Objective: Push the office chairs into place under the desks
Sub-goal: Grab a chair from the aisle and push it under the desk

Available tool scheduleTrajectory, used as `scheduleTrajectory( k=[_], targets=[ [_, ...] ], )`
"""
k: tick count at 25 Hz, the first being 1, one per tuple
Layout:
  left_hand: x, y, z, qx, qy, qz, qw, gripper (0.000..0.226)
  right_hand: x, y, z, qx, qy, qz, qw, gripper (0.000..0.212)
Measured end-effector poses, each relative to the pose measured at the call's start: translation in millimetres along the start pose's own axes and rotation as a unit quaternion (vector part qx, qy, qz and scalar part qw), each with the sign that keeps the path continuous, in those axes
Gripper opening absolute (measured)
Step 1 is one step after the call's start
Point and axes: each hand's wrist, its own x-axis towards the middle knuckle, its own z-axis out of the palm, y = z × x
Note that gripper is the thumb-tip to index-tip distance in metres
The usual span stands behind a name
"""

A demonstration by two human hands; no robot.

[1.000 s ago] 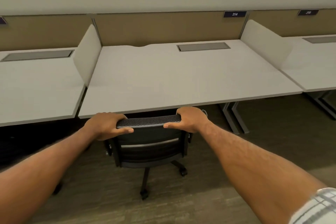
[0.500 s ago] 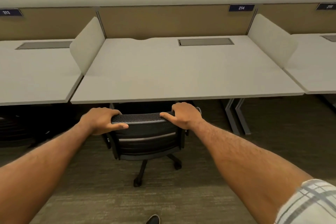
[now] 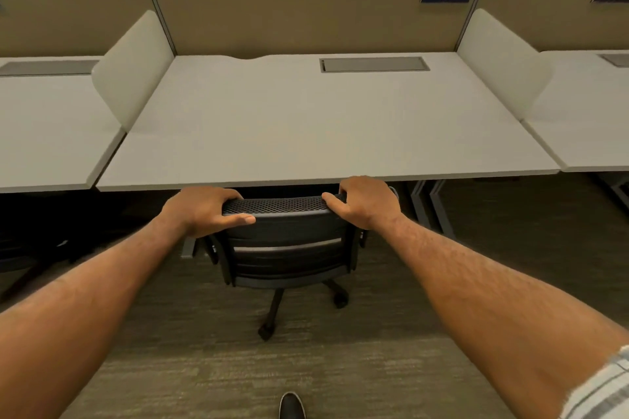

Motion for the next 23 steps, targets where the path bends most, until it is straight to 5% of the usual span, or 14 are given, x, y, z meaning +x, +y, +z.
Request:
scheduleTrajectory(
  k=[23],
  targets=[
    [149,69,4,0.027,0.058,0.01,0.998,0.101,58,149,-16,-0.033,0.018,0.036,0.999,0.061]
  ],
)
